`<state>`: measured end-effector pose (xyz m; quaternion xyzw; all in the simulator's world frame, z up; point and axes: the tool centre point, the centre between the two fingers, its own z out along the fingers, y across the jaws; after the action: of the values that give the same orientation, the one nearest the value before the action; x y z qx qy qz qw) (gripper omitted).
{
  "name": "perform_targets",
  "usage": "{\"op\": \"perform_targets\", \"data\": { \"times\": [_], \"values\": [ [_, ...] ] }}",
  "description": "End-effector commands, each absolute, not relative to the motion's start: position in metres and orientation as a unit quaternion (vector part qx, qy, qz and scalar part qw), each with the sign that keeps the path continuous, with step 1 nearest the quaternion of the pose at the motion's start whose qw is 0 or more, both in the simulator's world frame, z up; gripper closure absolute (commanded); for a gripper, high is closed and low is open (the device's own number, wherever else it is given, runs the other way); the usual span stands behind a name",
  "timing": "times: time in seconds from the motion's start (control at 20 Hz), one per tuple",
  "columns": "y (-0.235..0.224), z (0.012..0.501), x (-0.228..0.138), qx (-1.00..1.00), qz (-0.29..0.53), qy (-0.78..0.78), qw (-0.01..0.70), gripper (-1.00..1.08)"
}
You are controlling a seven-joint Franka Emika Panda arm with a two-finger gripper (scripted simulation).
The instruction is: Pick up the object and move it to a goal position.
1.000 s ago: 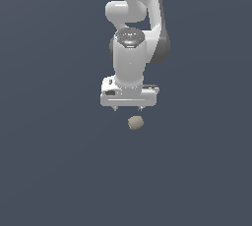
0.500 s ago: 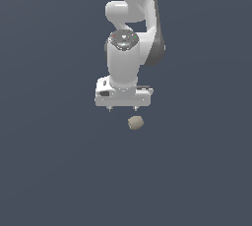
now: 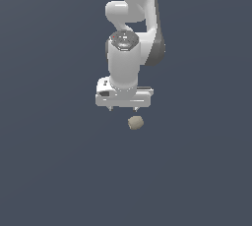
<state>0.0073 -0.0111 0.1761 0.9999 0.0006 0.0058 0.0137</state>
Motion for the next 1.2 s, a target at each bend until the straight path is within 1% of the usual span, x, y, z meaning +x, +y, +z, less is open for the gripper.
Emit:
{"op": "perform_targets", "data": {
  "times": [0.0,0.45,1.15],
  "values": [
    [-0.010,0.174,0.007,1.000,0.006,-0.010,0.013,-0.92],
    [-0.002,0.164,0.006,0.997,0.005,-0.079,0.009,-0.92],
    [0.018,0.138,0.002,0.968,0.003,-0.251,0.002,-0.92]
  ]
}}
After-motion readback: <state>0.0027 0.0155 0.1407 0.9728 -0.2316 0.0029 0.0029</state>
